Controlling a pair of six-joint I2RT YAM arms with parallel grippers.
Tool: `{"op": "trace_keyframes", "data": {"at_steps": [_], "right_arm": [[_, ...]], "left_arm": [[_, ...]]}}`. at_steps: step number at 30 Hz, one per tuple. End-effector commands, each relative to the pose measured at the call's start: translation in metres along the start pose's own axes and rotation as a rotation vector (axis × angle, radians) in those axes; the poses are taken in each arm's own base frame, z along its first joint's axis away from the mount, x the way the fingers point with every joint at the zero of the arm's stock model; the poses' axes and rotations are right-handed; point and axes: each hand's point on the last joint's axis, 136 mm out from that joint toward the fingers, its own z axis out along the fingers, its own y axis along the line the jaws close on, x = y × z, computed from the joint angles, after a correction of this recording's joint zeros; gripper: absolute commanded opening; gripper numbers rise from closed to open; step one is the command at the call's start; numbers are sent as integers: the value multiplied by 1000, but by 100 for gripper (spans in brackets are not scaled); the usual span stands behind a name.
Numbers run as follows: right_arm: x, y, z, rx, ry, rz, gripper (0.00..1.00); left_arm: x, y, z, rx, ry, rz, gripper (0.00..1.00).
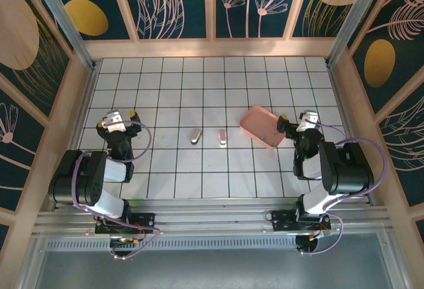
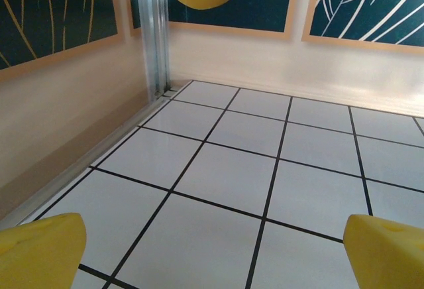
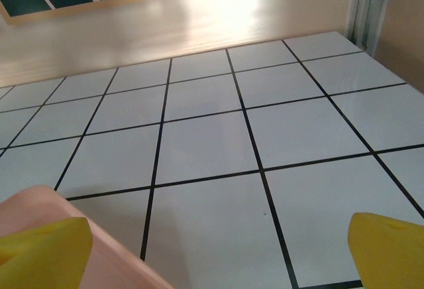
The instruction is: Load the staples into the stapler
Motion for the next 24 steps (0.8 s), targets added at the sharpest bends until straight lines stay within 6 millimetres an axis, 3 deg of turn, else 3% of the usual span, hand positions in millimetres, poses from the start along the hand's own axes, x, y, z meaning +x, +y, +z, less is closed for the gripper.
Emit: {"op": "trace_keyframes", "data": {"at_steps": [1, 24], "right_arm": [[-20, 2, 2, -19, -70, -17, 99], [-20, 2, 1, -59, -69, 1, 99]], "left_arm": [[-4, 0, 0, 7, -13, -22, 99], [-5, -1, 1, 7, -13, -22, 99]]}}
